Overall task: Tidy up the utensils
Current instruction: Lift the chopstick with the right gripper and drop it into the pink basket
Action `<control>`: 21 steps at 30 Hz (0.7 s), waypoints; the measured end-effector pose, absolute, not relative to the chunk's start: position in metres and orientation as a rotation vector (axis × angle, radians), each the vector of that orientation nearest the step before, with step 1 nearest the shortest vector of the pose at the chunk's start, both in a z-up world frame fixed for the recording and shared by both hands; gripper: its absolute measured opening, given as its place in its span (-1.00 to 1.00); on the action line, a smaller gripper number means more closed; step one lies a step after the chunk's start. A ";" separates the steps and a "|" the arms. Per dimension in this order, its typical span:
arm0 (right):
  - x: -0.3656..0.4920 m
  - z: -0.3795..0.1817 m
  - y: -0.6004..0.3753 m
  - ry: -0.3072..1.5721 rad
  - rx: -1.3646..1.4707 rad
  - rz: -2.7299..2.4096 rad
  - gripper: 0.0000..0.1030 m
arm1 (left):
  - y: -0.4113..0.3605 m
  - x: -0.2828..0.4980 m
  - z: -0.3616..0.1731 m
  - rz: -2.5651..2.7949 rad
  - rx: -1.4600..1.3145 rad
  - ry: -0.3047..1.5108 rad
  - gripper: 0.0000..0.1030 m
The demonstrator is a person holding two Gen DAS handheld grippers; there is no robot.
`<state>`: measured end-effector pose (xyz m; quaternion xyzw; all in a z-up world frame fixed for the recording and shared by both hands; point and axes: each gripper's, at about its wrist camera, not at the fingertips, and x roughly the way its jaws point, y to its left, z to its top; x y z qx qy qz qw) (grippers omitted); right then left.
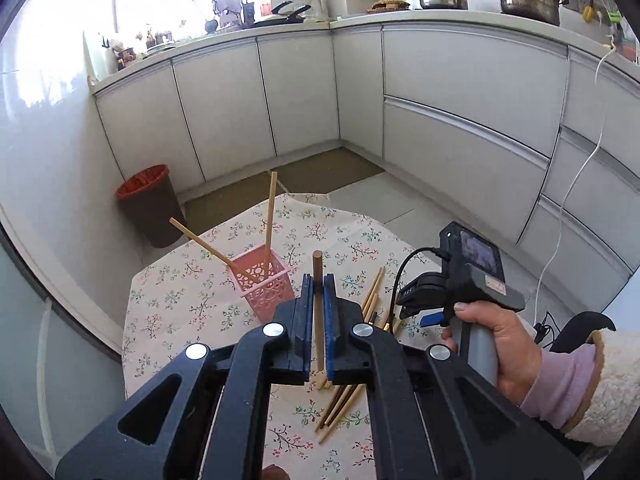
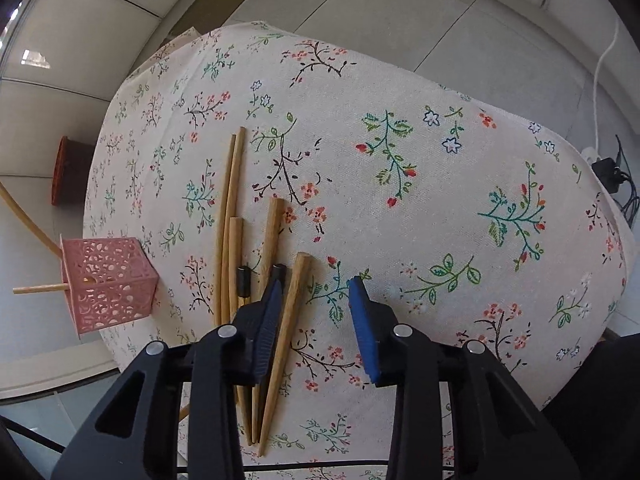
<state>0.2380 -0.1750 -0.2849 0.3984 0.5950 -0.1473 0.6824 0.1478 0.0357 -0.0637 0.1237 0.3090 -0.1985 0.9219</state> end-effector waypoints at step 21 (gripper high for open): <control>0.247 -0.287 -0.166 1.293 0.797 -0.320 -0.84 | 0.058 0.140 -0.045 -0.386 0.169 0.580 -0.92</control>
